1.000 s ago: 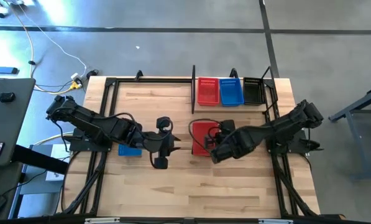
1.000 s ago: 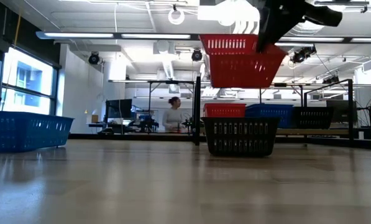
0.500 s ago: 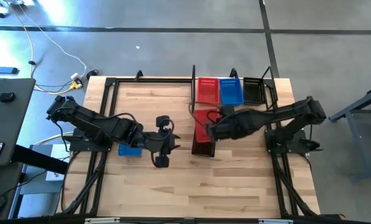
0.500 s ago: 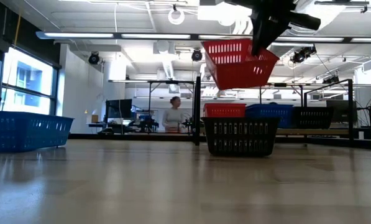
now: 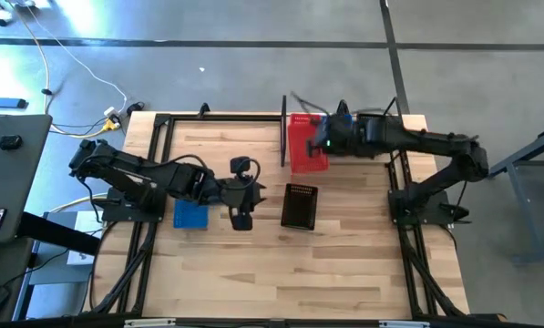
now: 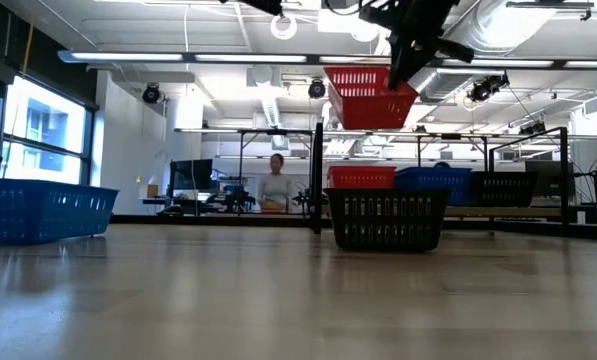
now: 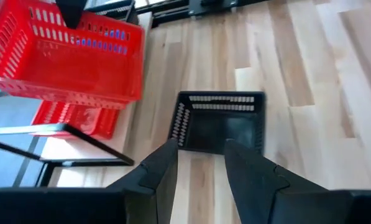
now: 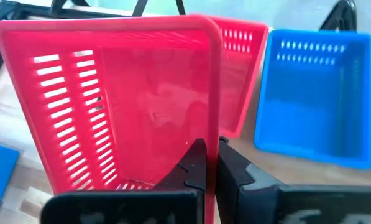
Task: Stack baskets on shelf by color
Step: Stack the red bin on the other red bins on the shelf
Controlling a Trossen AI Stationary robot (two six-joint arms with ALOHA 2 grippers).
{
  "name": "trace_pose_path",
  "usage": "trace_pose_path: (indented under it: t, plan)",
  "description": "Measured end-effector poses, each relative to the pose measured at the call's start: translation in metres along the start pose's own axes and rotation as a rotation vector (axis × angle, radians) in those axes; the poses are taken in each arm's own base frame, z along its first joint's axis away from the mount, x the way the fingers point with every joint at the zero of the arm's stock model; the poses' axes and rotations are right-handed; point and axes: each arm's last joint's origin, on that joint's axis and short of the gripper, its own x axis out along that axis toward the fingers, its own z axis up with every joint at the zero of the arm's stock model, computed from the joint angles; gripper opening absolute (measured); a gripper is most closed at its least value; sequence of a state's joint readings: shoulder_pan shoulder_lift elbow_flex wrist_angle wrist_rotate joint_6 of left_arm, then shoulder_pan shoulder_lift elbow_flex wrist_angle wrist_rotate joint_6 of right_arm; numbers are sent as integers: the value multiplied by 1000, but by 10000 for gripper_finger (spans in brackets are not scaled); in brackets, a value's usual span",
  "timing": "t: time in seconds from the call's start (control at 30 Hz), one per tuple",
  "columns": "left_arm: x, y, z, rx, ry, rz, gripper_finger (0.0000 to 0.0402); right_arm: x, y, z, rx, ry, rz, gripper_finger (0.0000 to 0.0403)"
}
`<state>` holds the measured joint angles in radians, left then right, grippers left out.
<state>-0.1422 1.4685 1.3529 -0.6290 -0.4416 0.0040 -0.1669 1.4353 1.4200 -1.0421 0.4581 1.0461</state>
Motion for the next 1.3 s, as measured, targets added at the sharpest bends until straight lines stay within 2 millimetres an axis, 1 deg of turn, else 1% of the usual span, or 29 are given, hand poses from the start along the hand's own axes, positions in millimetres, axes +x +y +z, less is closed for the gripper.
trace_pose_path:
  t: [0.23,0.37,0.5,0.6,0.7,0.8,1.07,1.3]
  plan:
    - [6,14,-2,-24,26,36,122,24,-25,46,13,42,43,0]
    - [8,20,-3,-37,34,52,122,33,-42,69,54,44,78,0]
    - [11,27,-3,-50,41,67,122,40,-60,85,102,77,111,0]
    - [12,32,-4,-60,46,80,122,43,-71,93,139,101,131,0]
    - [14,36,-5,-68,53,90,122,44,-78,98,165,108,136,0]
    - [15,40,-5,-76,58,99,122,50,-80,100,188,126,138,0]
    - [18,49,-9,-87,88,121,122,81,-73,99,223,218,149,0]
    - [18,51,-11,-80,108,125,122,98,-71,97,228,277,144,0]
